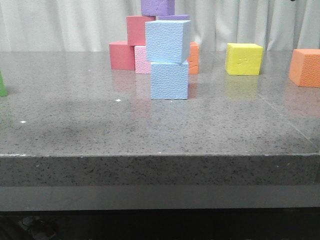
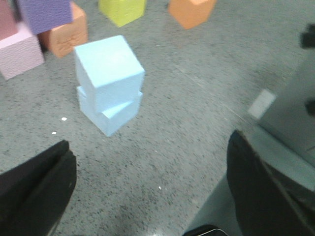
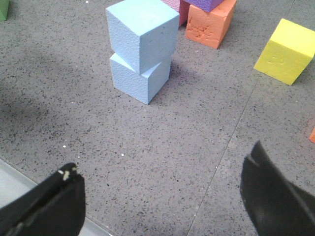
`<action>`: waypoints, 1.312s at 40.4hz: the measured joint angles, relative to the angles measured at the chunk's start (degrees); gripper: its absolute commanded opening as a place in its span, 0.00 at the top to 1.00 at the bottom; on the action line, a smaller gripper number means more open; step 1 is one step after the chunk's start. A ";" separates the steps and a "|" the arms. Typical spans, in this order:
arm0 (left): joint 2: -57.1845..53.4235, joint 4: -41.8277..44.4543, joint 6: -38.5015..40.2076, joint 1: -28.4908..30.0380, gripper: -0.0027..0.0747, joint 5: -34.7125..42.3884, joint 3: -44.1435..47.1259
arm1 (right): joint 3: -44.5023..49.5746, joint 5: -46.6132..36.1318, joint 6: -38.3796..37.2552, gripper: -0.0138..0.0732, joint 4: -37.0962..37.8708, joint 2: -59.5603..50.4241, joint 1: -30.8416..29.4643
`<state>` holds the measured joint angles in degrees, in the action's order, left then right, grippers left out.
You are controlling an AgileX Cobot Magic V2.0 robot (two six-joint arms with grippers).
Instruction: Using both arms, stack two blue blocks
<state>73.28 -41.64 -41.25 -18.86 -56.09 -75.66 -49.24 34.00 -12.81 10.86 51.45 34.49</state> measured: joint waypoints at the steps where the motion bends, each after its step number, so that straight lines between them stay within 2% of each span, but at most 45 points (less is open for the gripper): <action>1: -1.44 -0.96 -1.28 0.68 0.19 0.18 1.78 | 0.00 0.00 0.00 0.10 0.00 0.00 0.00; 7: -8.69 -2.11 -5.57 4.89 0.19 2.55 9.83 | 0.00 0.00 0.00 0.10 0.00 0.00 0.00; 15: -16.81 -2.52 -6.61 5.91 0.19 4.70 18.13 | 0.00 0.24 0.00 0.10 0.00 0.00 0.00; 27: -20.89 -2.37 -4.15 5.91 0.20 8.02 22.01 | 0.00 2.63 0.00 0.10 0.00 0.00 0.00; 29: -20.89 -2.36 -3.26 5.91 0.22 8.18 22.01 | 0.00 2.75 0.00 0.12 0.00 0.00 0.00; 32: -20.93 -2.07 -1.88 5.91 0.32 8.27 22.01 | 0.00 2.82 0.00 0.21 0.00 0.00 0.00; 34: -20.93 -1.81 -1.43 5.91 0.41 8.27 22.01 | 0.00 2.82 0.00 0.30 0.00 0.00 0.00; 40: -20.93 -1.82 -1.10 5.91 0.75 8.86 22.01 | 0.00 2.82 0.00 0.67 0.00 0.00 0.00; 44: -20.93 -1.82 -1.06 5.91 0.97 9.73 22.01 | 0.00 2.82 0.00 0.86 0.00 0.00 0.00; 46: -20.93 -1.78 -0.96 5.91 0.99 10.17 22.01 | 0.00 2.82 0.00 0.93 0.00 0.00 0.00; 53: -20.93 -1.78 -0.63 5.91 0.99 11.49 22.01 | 0.00 2.82 0.00 0.92 0.00 0.00 0.00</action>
<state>52.35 -43.42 -41.87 -12.95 -44.60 -53.65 -49.24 36.82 -12.81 10.86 51.45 34.49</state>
